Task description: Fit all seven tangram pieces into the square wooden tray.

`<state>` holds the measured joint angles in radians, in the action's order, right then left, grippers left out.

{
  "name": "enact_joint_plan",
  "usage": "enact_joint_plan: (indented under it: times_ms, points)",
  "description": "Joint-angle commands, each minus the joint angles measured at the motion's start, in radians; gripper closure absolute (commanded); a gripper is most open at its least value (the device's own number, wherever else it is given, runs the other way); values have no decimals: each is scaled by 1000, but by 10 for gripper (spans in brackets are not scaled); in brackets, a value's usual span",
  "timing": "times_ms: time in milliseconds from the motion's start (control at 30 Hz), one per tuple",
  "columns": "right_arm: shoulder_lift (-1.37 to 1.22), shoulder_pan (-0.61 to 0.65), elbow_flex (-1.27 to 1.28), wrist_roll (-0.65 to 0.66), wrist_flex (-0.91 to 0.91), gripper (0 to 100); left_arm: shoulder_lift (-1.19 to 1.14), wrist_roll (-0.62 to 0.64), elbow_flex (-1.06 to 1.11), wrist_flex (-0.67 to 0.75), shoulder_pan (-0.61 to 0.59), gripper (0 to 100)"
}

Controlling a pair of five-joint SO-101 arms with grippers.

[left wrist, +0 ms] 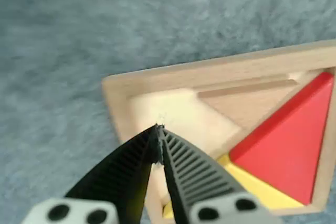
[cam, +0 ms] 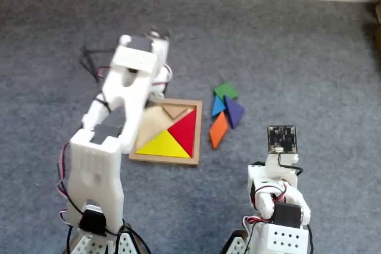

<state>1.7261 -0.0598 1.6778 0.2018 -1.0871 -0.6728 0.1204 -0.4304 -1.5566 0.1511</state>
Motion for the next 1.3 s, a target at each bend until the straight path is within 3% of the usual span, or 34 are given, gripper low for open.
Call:
enact_joint_plan:
  times_ms: [0,600,700,1033,1267]
  points:
    - [12,-15,81,12,-1,982,-30,-6,-54,18,41,994]
    - [12,-15,81,12,-1,982,-143,-3,-266,-8,185,994]
    - [12,-15,81,12,-1,982,-116,52,-283,-55,191,994]
    - [12,-15,81,12,1,982,82,68,-344,-198,133,995]
    - [12,-15,81,12,1,982,306,63,-196,-198,28,995]
